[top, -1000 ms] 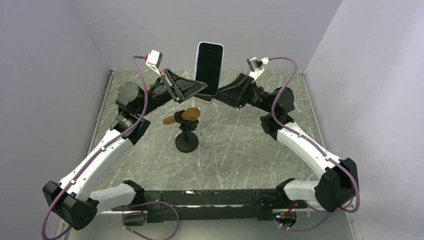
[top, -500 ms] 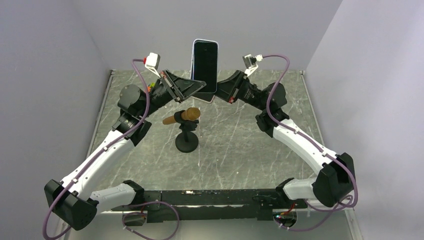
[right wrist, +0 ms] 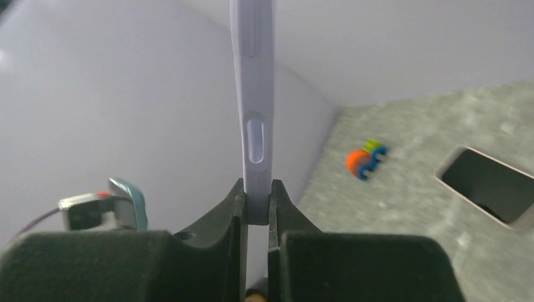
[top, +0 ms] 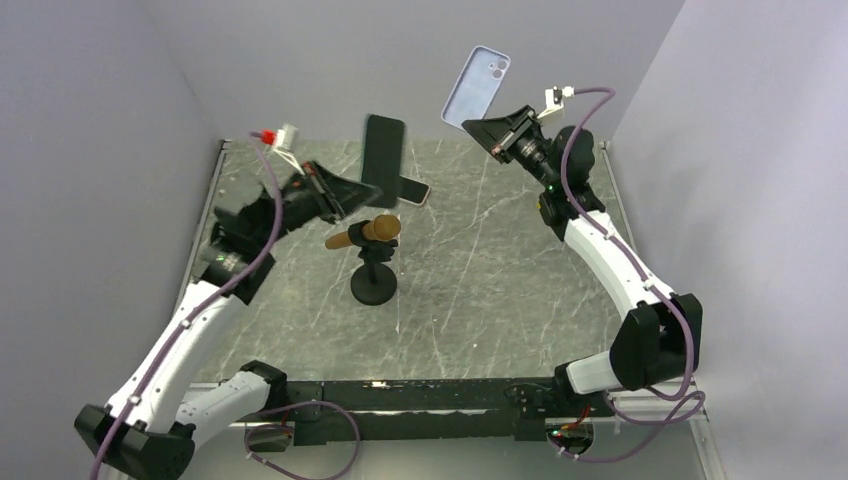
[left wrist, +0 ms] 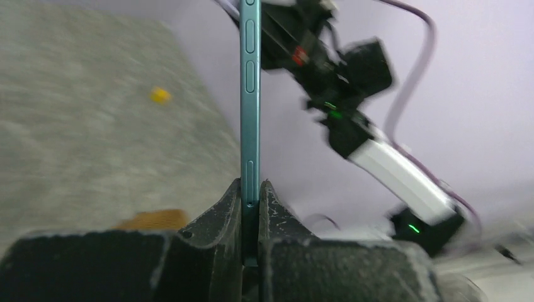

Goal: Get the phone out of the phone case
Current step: Remove the phone case from the phone, then place the phone at the center of the board.

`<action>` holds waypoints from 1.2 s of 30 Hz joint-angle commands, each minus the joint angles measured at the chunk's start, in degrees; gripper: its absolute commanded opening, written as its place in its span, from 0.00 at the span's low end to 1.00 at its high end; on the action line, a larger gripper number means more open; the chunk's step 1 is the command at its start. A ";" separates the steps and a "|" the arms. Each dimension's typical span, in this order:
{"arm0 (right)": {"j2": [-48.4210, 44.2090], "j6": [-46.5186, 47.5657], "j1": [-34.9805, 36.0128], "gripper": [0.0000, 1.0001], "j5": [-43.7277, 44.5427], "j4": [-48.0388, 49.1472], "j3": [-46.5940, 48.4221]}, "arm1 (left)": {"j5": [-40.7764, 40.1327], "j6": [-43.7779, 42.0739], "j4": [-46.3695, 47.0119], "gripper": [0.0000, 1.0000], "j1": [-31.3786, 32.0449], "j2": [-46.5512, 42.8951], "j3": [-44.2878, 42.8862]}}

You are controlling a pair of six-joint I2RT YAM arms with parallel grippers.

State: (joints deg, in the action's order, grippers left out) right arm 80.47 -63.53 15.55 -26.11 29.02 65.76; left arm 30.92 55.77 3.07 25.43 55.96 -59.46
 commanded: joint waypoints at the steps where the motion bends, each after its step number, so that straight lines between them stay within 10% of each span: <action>1: -2.20 19.72 -0.27 0.00 5.03 -31.72 9.44 | -13.12 -21.14 -17.25 0.00 -8.04 -2.05 -11.86; 9: -12.49 33.29 -0.79 0.00 14.39 -46.00 4.87 | -21.35 -23.64 -28.36 0.00 -34.67 12.36 -11.83; 14: -13.88 35.91 -0.97 0.00 11.92 -48.13 4.74 | -10.02 -19.98 -22.41 0.00 -45.85 26.08 -9.28; 26: -14.55 34.47 -1.59 0.00 4.37 -45.05 0.05 | 13.37 -14.07 -1.52 0.00 -54.44 51.17 -10.25; 36: -15.99 30.90 -1.66 0.00 3.52 -40.46 -1.97 | 9.37 -14.17 -2.74 0.09 -53.82 57.22 -10.85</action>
State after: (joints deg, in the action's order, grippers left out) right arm 66.92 -31.09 14.11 -21.12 -16.60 63.44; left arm 39.18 41.36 -2.46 -28.88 112.81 -68.82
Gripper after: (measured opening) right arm 0.134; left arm 0.115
